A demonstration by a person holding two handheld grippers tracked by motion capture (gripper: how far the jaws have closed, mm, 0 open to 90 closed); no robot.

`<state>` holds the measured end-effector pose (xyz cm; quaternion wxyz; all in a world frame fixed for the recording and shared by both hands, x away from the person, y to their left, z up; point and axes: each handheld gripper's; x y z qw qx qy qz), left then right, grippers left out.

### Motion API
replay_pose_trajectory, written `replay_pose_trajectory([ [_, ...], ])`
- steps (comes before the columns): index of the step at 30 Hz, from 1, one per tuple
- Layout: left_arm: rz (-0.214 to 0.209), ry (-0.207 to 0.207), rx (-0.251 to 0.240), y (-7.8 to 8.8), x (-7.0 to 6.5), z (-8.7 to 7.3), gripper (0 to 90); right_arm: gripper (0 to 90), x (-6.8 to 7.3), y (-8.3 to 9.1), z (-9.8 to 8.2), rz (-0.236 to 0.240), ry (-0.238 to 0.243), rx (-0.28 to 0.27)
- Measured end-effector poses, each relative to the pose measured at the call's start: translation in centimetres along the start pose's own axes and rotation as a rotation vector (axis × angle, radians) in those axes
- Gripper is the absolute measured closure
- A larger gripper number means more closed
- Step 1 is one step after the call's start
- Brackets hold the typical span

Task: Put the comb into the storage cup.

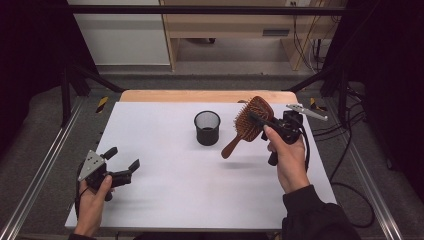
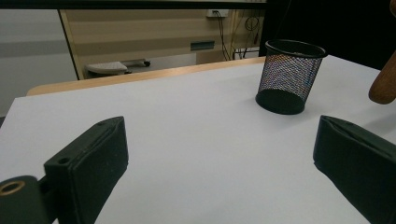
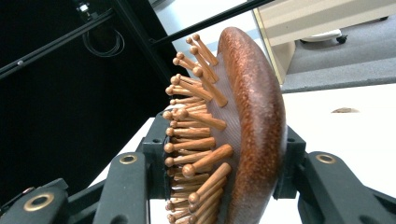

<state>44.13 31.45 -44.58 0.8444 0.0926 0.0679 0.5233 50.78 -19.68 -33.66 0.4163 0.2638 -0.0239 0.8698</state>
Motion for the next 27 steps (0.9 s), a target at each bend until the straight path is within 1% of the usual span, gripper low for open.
replay_pose_trajectory([
  [2,-0.008,0.016,-0.006,0.0,0.0,0.0,3.6,52.3,-0.1,0.1,0.1,-0.004,-0.003,-0.005],
  [6,0.002,0.018,-0.003,0.0,0.0,-0.1,3.6,52.3,0.1,0.2,0.6,-0.021,0.005,-0.011],
  [10,-0.002,0.015,-0.004,0.0,-0.1,0.0,3.5,52.3,0.2,0.1,0.8,-0.012,0.012,-0.015],
  [12,-0.013,0.012,-0.003,-0.1,-0.2,-0.1,3.5,52.3,0.3,0.0,0.9,-0.01,0.016,-0.016],
  [18,-0.002,0.013,0.0,-0.1,-0.2,-0.1,3.4,52.2,0.4,0.0,0.9,-0.004,0.009,-0.023],
  [21,-0.011,0.021,0.0,-0.1,-0.3,-0.1,3.4,52.3,0.5,0.2,1.0,-0.004,0.005,-0.026],
  [25,-0.018,0.018,-0.004,-0.1,-0.4,0.0,3.4,52.3,0.5,0.5,1.4,-0.015,0.015,-0.035],
  [26,-0.029,0.021,-0.009,-0.2,-0.4,0.0,3.4,52.3,0.5,0.6,1.5,-0.02,0.019,-0.032],
  [27,-0.026,0.02,-0.011,-0.2,-0.3,0.0,3.4,52.3,0.5,0.6,1.6,-0.026,0.022,-0.031],
])
Point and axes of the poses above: each handheld gripper's, and its own axes: y roughly backward along the jaws, z roughly out of its top, x roughly to its left, and after that the axes turned 4 degrees about z, right-handed
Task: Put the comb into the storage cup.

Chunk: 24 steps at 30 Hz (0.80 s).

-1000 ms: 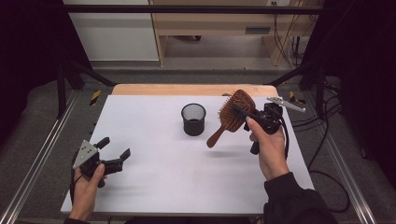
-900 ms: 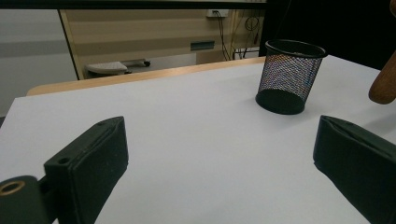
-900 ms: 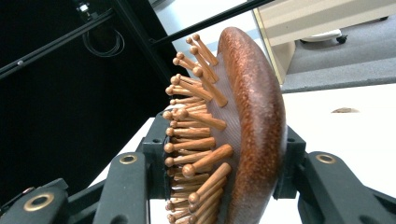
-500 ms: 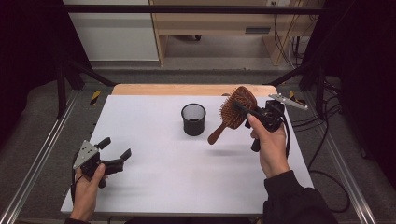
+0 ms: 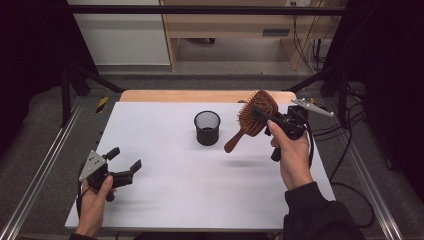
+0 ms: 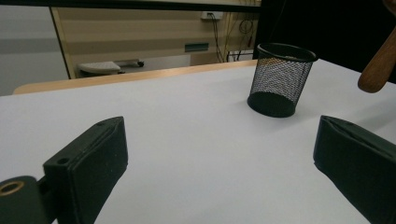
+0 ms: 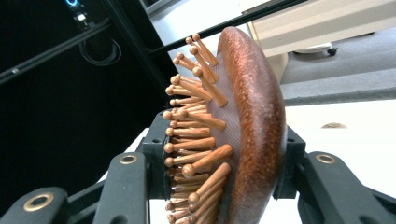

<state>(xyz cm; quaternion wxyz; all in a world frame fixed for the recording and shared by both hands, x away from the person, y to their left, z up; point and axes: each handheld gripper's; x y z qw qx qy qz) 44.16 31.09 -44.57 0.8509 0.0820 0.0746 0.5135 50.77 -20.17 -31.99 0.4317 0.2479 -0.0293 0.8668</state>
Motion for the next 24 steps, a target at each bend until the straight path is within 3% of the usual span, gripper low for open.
replay_pose_trajectory([
  [9,0.005,0.049,-0.012,0.2,0.3,0.0,3.4,52.3,-0.1,0.4,0.1,-0.018,0.006,0.006],
  [24,0.014,0.082,-0.025,0.5,0.8,-0.1,3.6,52.3,-1.2,0.8,1.5,-0.045,-0.003,-0.023],
])
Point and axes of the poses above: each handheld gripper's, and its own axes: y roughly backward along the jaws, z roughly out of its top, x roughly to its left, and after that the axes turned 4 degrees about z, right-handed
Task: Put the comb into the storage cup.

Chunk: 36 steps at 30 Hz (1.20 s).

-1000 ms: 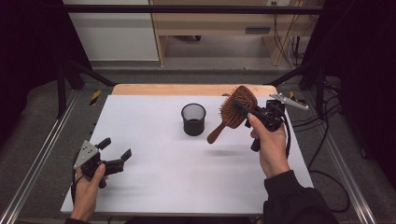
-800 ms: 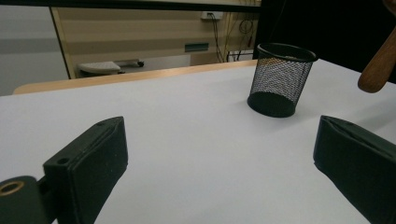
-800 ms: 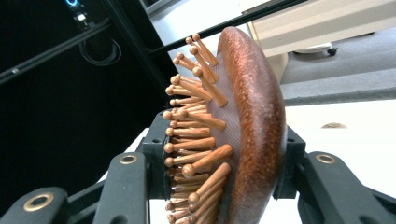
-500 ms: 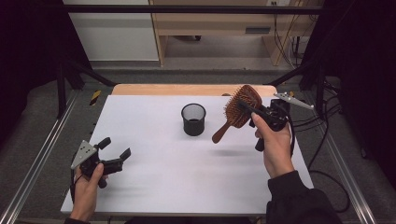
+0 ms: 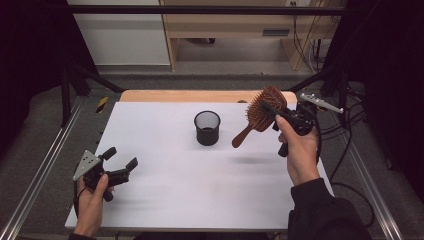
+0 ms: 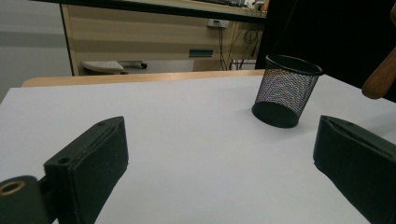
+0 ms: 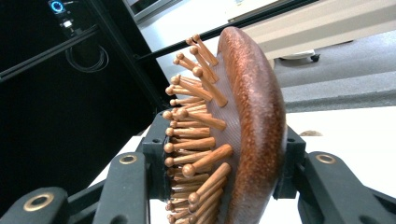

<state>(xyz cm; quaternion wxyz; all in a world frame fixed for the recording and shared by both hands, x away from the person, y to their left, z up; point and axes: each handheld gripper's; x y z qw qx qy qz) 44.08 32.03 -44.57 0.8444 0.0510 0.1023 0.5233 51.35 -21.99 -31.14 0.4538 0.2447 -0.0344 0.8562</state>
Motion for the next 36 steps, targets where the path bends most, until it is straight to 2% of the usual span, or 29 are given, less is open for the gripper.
replay_pose_trajectory([
  [16,0.006,-0.011,0.006,-0.1,-0.1,-0.1,3.5,52.3,-0.6,-0.8,1.0,-0.012,0.0,-0.011],
  [23,0.005,-0.014,0.009,-0.1,-0.1,-0.1,3.5,52.1,0.0,-1.7,1.7,-0.006,0.002,-0.016],
  [28,0.0,-0.022,0.012,-0.2,-0.3,-0.1,3.6,52.2,0.6,-2.2,2.1,-0.003,0.021,-0.01],
  [36,0.001,-0.033,0.01,-0.2,-0.3,-0.1,3.4,52.1,1.3,-2.9,3.2,0.011,0.009,-0.026],
])
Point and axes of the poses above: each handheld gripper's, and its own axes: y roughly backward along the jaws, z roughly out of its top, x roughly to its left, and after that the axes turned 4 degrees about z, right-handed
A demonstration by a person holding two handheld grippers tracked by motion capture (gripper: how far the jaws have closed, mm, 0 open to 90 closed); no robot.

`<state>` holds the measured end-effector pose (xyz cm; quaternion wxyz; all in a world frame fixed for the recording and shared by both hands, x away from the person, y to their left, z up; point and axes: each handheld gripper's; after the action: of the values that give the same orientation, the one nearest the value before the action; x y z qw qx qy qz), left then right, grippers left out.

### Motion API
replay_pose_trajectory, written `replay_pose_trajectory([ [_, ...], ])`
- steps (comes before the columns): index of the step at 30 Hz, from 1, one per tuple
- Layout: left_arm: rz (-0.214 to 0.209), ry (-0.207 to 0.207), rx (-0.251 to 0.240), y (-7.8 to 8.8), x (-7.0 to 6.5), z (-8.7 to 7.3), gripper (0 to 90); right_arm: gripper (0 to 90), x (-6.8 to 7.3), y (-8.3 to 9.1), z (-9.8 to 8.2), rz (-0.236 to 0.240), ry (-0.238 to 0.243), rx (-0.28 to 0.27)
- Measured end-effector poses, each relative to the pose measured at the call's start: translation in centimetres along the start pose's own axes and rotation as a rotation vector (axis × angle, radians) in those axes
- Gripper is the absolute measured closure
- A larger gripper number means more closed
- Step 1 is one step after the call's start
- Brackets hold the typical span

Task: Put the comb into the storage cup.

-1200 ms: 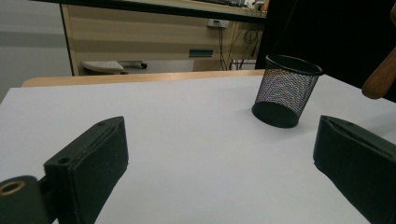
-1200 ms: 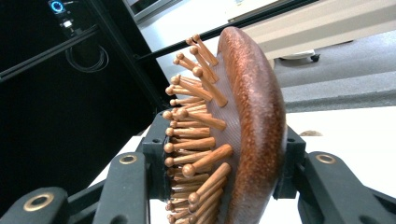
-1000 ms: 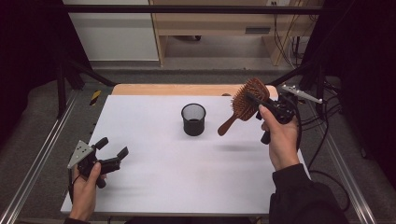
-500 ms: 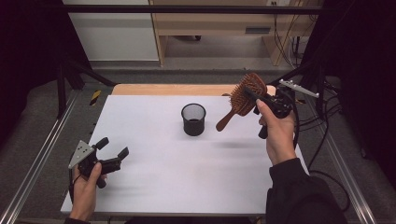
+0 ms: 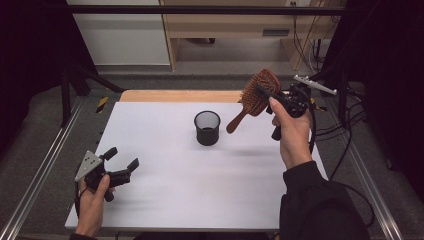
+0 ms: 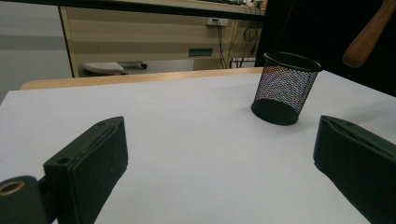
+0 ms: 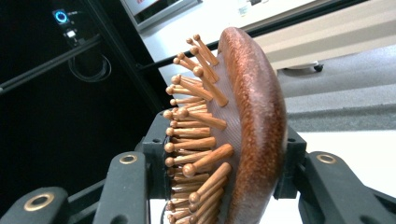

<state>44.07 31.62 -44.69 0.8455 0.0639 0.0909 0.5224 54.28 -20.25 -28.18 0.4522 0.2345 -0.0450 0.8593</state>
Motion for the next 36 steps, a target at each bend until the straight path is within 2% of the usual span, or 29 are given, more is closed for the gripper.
replay_pose_trajectory([
  [8,-0.001,0.0,0.004,-0.1,0.0,-0.1,3.4,52.1,0.1,-0.2,1.9,0.004,-0.01,-0.046],
  [14,0.002,0.001,0.004,-0.1,0.1,-0.1,3.4,52.0,0.6,-0.9,2.6,0.01,-0.007,-0.05],
  [21,0.006,0.01,0.003,-0.1,0.2,-0.2,3.4,52.0,0.9,-1.9,2.9,0.025,-0.023,-0.063],
  [24,0.017,0.007,-0.001,0.0,0.2,-0.1,3.5,52.0,1.0,-2.1,2.8,0.019,-0.011,-0.083],
  [26,0.018,0.005,-0.001,0.0,0.2,-0.2,3.5,52.0,1.0,-2.4,2.8,0.023,-0.025,-0.089],
  [36,0.02,0.015,0.001,0.0,0.3,-0.2,2.5,51.9,1.3,-3.2,2.4,0.027,-0.014,-0.079],
])
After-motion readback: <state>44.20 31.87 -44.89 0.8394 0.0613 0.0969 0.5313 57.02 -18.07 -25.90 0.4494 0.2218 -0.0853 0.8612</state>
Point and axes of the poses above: each handheld gripper's, and its own axes: y roughly backward along the jaws, z roughly out of its top, x roughly to its left, and after that the axes turned 4 degrees about z, right-handed
